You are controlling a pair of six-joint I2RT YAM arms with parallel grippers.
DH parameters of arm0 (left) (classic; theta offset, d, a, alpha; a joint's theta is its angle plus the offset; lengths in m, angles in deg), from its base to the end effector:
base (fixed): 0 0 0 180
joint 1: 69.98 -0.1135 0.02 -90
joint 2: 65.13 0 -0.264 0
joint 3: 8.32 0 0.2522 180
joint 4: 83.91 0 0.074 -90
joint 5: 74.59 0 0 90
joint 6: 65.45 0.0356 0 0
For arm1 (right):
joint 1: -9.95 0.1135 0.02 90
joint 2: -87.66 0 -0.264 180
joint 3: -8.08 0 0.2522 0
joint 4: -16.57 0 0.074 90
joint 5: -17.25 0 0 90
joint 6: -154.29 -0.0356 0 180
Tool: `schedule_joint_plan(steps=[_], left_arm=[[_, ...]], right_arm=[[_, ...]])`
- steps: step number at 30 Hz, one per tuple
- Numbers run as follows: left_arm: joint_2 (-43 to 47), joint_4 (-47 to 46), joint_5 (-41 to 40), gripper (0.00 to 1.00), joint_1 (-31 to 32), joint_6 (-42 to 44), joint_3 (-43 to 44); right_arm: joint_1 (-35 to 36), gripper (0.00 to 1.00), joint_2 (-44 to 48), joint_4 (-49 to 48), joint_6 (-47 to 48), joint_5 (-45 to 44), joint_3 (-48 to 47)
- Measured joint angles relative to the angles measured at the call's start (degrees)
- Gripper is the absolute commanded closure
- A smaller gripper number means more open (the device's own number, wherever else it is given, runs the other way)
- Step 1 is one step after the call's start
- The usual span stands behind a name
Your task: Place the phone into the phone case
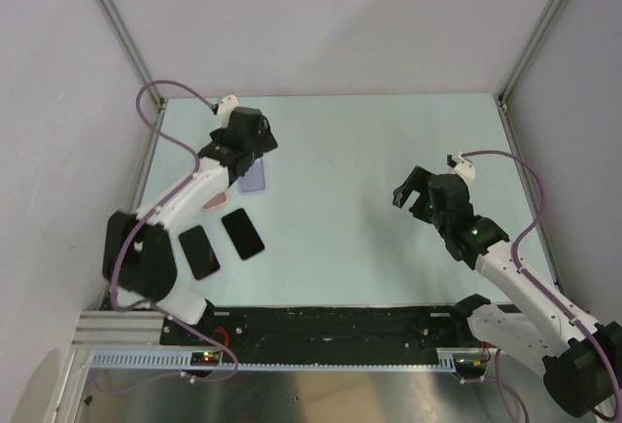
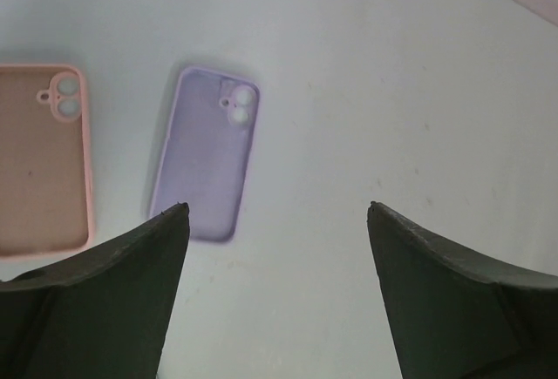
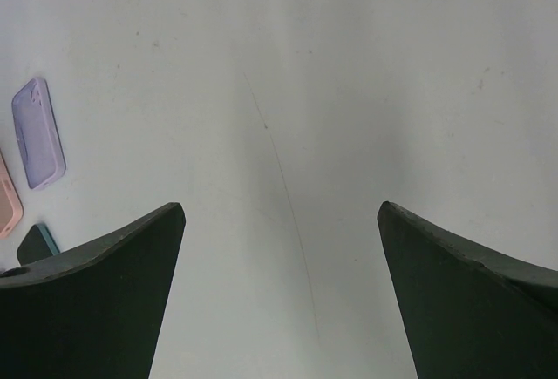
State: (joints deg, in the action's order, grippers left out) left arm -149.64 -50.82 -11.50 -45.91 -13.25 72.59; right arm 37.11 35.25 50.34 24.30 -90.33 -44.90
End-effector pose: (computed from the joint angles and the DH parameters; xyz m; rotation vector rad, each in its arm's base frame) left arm 0.3090 -0.1204 0.2973 -0.5061 2.0739 -0.1120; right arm 0.1842 0.0824 0.2661 0.4158 2.1008 0.3632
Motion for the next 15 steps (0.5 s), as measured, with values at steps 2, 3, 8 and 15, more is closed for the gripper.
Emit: schedule_joint_plan(steps=[2,3,8,15], left_arm=[[-5.6,-0.3,1.9,0.22,-2.9,-0.3,3.3],[-8.3,-0.5,2.7,0.25,-4.1,-0.3,4.7],[-17.6,-0.5,6.1,0.34,-8.1,-0.8,7.6],[-21.4,1.0,7.8,0.36,-10.2,-0.9,7.6]], right_arm=[[-0.3,0.01,0.3,0.1,0.0,0.2,0.0],[-0.4,0.01,0.6,0.2,0.0,0.3,0.0],[-1.4,0.01,2.4,1.5,0.0,0.5,0.0],[-2.3,0.0,2.8,3.1,0.0,0.8,0.0]])
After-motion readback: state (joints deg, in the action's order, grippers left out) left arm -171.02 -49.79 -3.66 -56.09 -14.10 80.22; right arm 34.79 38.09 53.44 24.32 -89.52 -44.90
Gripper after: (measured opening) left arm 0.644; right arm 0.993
